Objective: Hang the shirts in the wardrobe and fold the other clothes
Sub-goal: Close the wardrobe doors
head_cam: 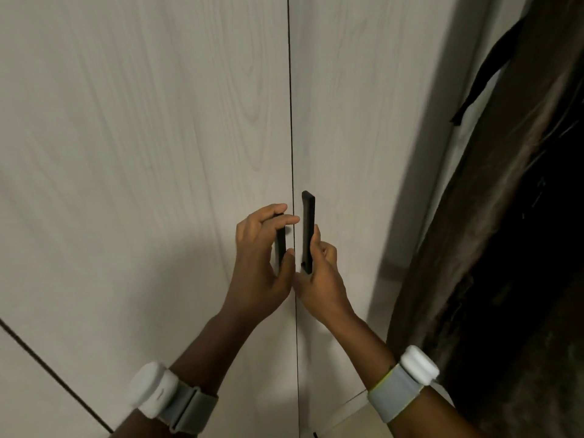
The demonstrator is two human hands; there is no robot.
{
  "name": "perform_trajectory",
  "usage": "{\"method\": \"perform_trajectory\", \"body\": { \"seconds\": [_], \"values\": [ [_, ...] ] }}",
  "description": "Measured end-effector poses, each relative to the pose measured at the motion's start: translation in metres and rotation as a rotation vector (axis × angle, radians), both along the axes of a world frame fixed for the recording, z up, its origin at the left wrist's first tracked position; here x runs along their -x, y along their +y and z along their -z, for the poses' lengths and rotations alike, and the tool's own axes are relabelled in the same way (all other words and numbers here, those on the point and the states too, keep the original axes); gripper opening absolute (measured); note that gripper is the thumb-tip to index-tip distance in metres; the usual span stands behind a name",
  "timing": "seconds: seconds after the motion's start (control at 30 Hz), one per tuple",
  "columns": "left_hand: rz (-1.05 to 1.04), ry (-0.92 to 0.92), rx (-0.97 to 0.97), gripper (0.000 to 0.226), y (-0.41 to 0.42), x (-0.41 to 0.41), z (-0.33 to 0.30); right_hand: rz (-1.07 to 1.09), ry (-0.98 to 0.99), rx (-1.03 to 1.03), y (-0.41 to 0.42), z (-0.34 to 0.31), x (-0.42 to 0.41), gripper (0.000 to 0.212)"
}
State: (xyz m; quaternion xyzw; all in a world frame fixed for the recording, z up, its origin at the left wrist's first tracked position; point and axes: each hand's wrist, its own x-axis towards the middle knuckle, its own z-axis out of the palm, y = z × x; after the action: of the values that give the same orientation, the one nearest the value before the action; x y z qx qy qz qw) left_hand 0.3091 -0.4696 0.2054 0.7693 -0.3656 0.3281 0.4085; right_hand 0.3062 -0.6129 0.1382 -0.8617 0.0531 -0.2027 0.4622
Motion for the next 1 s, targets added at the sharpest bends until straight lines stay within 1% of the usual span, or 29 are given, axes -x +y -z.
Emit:
{"method": "perform_trajectory", "body": {
  "seconds": [0.1, 0.23, 0.3, 0.37, 0.53, 0.63, 0.7, 0.73, 0.77, 0.83, 0.9, 0.97, 1.0],
  "values": [
    [-0.001, -0.011, -0.019, 0.043, 0.002, -0.012, 0.002, 0.021, 0.007, 0.026, 0.005, -0.001, -0.008, 0.109],
    [0.043, 0.018, -0.031, 0.052, 0.002, -0.025, 0.003, 0.060, 0.007, 0.057, 0.007, 0.005, -0.010, 0.119],
    [0.120, 0.061, -0.024, 0.053, 0.009, -0.032, 0.006, 0.105, 0.004, 0.048, 0.014, 0.008, -0.013, 0.120],
    [0.161, 0.068, -0.038, 0.053, 0.010, -0.034, 0.008, 0.121, -0.008, 0.034, 0.015, 0.006, -0.011, 0.117],
    [0.335, 0.054, -0.130, 0.047, 0.022, -0.042, 0.015, 0.246, 0.009, 0.029, 0.036, 0.003, -0.013, 0.103],
    [0.448, 0.124, -0.125, 0.051, 0.030, -0.039, 0.037, 0.317, 0.121, 0.023, 0.050, 0.017, -0.004, 0.097],
    [0.502, 0.240, -0.116, 0.060, 0.035, -0.023, 0.067, 0.337, 0.237, 0.018, 0.063, 0.035, 0.024, 0.097],
    [0.512, 0.285, -0.072, 0.062, 0.036, -0.022, 0.081, 0.321, 0.303, 0.042, 0.067, 0.040, 0.030, 0.097],
    [0.612, 0.364, -0.080, 0.061, 0.044, 0.003, 0.101, 0.407, 0.380, 0.041, 0.084, 0.057, 0.065, 0.095],
    [0.655, 0.472, -0.096, 0.055, 0.056, 0.016, 0.138, 0.469, 0.429, 0.004, 0.103, 0.083, 0.100, 0.085],
    [0.715, 0.591, -0.180, 0.053, 0.069, 0.038, 0.178, 0.575, 0.540, -0.060, 0.131, 0.113, 0.157, 0.073],
    [0.750, 0.714, -0.325, 0.054, 0.093, 0.059, 0.217, 0.654, 0.664, -0.079, 0.164, 0.146, 0.218, 0.063],
    [0.782, 0.746, -0.402, 0.053, 0.106, 0.073, 0.233, 0.698, 0.692, -0.104, 0.181, 0.161, 0.248, 0.061]
  ]
}}
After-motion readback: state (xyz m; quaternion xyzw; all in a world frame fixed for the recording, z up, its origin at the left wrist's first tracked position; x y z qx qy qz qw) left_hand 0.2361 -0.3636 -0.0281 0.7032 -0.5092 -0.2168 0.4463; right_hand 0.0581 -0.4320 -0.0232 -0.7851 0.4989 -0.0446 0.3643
